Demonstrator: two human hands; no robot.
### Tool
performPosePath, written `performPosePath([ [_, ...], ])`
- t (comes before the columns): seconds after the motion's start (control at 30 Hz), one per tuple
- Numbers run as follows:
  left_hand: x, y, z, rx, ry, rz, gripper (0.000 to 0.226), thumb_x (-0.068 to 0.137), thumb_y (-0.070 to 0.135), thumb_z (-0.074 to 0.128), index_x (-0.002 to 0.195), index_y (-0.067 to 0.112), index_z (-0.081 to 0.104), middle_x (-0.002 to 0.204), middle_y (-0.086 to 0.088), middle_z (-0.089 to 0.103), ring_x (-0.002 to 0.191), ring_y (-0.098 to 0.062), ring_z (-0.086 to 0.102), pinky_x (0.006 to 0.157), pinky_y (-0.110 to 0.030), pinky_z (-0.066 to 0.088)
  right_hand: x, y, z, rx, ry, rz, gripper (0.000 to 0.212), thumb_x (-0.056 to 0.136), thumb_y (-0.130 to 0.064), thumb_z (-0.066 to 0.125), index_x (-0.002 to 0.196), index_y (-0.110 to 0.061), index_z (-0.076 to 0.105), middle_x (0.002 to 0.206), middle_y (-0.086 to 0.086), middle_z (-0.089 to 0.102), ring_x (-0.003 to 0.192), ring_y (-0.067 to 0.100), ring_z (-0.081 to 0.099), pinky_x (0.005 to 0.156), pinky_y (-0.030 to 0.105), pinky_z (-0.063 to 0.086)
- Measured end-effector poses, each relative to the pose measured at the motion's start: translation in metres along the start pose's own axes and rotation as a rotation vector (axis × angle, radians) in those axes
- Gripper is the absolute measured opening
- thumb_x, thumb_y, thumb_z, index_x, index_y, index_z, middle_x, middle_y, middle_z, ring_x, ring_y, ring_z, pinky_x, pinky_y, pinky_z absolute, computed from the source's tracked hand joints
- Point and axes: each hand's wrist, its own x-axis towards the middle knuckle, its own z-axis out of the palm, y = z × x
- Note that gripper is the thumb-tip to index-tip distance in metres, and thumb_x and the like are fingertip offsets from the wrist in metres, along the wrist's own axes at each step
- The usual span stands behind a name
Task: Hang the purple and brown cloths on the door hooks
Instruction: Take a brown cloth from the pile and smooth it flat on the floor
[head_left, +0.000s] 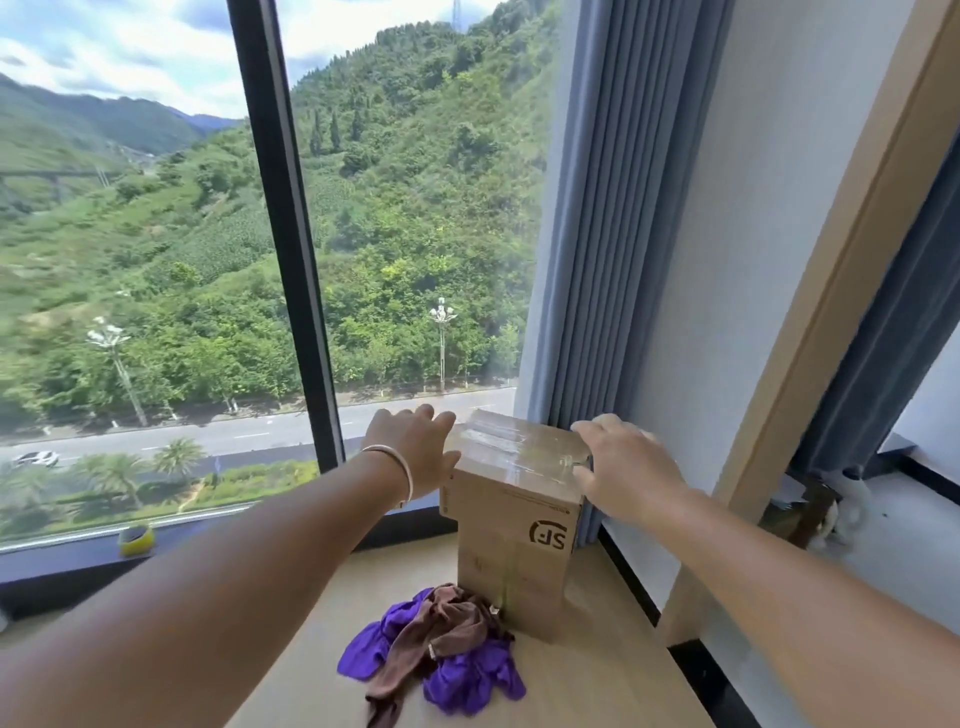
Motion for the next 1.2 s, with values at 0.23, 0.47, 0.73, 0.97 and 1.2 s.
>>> performPosePath([
  [0.23, 0.061, -0.076, 0.121, -0.106, -0.140, -0.135, 0.056, 0.096, 0.057, 0.034, 0.143, 0.027, 0.034, 0.138, -0.002, 0.049, 0.112, -0.026, 0.059, 0.085, -0.040, 0.046, 0.119, -0.054, 0.109, -0.003, -0.230, -0.085, 0.056, 0.093, -0.039, 0.047, 0.145, -0.025, 0.033, 0.146, 0.000, 0.039, 0.131, 0.023, 0.039, 0.110, 0.043, 0.031],
  [0.47, 0.077, -0.124, 0.256, -0.185, -0.357, -0.204, 0.057, 0.096, 0.056, 0.035, 0.145, 0.026, 0.032, 0.139, -0.004, 0.048, 0.117, -0.026, 0.056, 0.089, -0.041, 0.042, 0.186, -0.101, 0.227, 0.007, -0.409, -0.163, 0.057, 0.092, -0.038, 0.048, 0.145, -0.024, 0.033, 0.143, 0.001, 0.042, 0.129, 0.024, 0.042, 0.106, 0.039, 0.033],
  [0.73, 0.054, -0.130, 0.393, -0.303, -0.578, -0.292, 0.051, 0.094, 0.053, 0.040, 0.137, 0.025, 0.040, 0.134, -0.004, 0.050, 0.115, -0.028, 0.055, 0.093, -0.039, 0.041, 0.200, -0.137, 0.359, 0.007, -0.569, -0.266, 0.053, 0.090, -0.037, 0.049, 0.141, -0.025, 0.039, 0.132, 0.001, 0.049, 0.116, 0.023, 0.051, 0.098, 0.035, 0.041],
  [0.97, 0.038, -0.100, 0.528, -0.328, -0.678, -0.279, 0.049, 0.097, 0.049, 0.036, 0.137, 0.021, 0.037, 0.128, -0.004, 0.050, 0.110, -0.028, 0.056, 0.091, -0.037, 0.040, 0.196, -0.137, 0.526, -0.009, -0.731, -0.311, 0.051, 0.090, -0.039, 0.048, 0.139, -0.025, 0.039, 0.134, -0.001, 0.047, 0.119, 0.021, 0.050, 0.096, 0.032, 0.040],
  [1.2, 0.017, -0.056, 0.697, -0.331, -0.780, -0.272, 0.046, 0.097, 0.048, 0.034, 0.138, 0.025, 0.036, 0.131, -0.001, 0.050, 0.112, -0.025, 0.056, 0.090, -0.038, 0.038, 0.168, -0.128, 0.719, -0.025, -0.832, -0.391, 0.042, 0.090, -0.036, 0.050, 0.129, -0.021, 0.045, 0.126, 0.002, 0.049, 0.115, 0.024, 0.051, 0.092, 0.037, 0.042],
])
